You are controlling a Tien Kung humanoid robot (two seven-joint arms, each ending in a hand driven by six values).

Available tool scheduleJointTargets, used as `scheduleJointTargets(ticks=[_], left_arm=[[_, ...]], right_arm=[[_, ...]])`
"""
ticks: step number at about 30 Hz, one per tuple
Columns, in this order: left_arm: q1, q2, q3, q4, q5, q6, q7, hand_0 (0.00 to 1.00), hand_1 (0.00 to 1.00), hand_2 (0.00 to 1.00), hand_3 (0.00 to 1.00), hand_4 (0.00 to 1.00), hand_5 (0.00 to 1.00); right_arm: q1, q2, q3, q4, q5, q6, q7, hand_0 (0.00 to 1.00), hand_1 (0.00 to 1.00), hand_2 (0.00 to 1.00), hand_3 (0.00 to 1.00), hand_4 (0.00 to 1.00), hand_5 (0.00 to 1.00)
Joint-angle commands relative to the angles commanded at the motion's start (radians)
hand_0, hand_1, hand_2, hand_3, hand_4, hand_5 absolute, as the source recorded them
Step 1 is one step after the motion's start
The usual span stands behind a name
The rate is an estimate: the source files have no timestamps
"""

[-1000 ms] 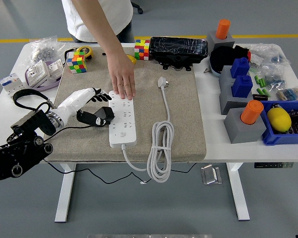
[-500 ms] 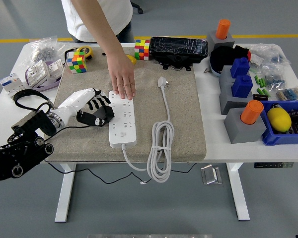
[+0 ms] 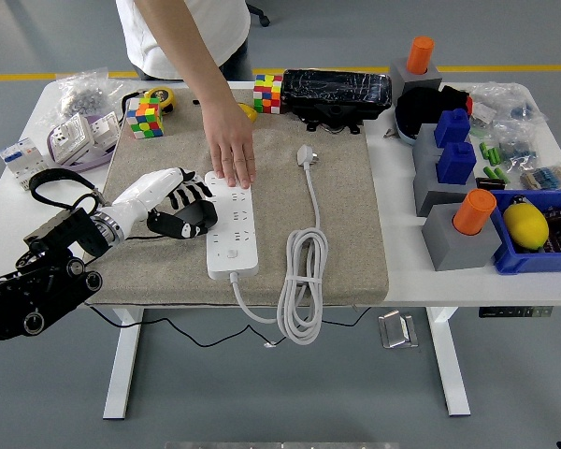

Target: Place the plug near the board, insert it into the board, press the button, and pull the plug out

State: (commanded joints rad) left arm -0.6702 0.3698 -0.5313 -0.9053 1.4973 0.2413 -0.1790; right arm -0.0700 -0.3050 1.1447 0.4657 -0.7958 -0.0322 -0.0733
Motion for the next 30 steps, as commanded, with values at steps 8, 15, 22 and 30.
scheduleJointTargets(ticks=[8, 15, 22, 30], left_arm=[[-0.017, -0.005, 0.013, 0.008, -0.006, 0.009, -0.003, 0.436, 0.505, 0.521, 0.584, 0.715, 0.002], [-0.024, -0.007, 0.021, 0.015, -0.016, 0.01, -0.002, 0.452, 0.511, 0.531, 0.587, 0.7, 0.002], [-0.026, -0.007, 0.023, 0.023, -0.031, -0.003, 0.001, 0.511, 0.529, 0.55, 0.601, 0.656, 0.002], [-0.03, -0.004, 0.021, 0.028, -0.052, -0.025, -0.003, 0.583, 0.569, 0.592, 0.602, 0.701, 0.002]], right_arm=[[0.002, 0.0, 0.002, 0.0, 0.0, 0.0, 0.0, 0.587, 0.666, 0.638, 0.566, 0.978, 0.581], [0.003, 0.0, 0.002, 0.0, 0.001, 0.0, -0.001, 0.587, 0.666, 0.638, 0.566, 0.978, 0.581], [0.003, 0.0, 0.001, 0.003, -0.001, 0.001, -0.001, 0.587, 0.666, 0.637, 0.566, 0.977, 0.582], [0.005, 0.002, 0.004, 0.006, -0.002, 0.001, -0.001, 0.587, 0.666, 0.638, 0.566, 0.977, 0.583]])
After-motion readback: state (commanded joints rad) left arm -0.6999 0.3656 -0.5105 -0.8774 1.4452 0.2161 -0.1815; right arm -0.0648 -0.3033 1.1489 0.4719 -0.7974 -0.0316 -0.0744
